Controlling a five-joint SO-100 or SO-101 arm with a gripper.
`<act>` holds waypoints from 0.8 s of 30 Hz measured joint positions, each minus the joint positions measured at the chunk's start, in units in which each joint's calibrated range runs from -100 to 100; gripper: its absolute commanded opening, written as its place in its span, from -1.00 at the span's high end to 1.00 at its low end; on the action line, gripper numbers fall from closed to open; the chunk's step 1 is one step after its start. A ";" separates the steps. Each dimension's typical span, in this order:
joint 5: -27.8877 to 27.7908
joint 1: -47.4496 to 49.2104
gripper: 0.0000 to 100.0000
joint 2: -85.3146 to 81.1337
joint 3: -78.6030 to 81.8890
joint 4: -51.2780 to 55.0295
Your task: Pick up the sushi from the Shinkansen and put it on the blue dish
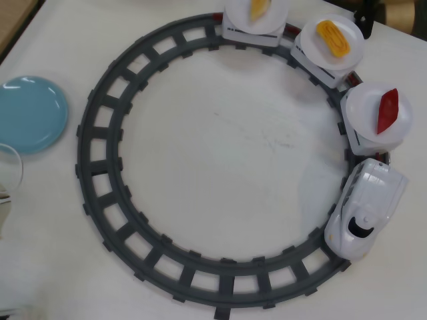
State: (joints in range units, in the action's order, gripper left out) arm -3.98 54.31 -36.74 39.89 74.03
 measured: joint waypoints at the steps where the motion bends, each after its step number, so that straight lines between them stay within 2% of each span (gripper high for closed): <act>1: 0.00 0.00 0.94 0.00 0.00 0.00; 3: 0.00 0.00 0.94 -0.34 3.75 -3.45; 6: 0.00 0.08 0.94 -0.67 20.31 -16.97; 8: 0.00 0.08 0.94 -0.59 26.53 -20.84; 24: 0.00 0.33 0.94 -0.67 28.36 -23.61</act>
State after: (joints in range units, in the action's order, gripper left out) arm -3.98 54.64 -37.41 68.25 50.42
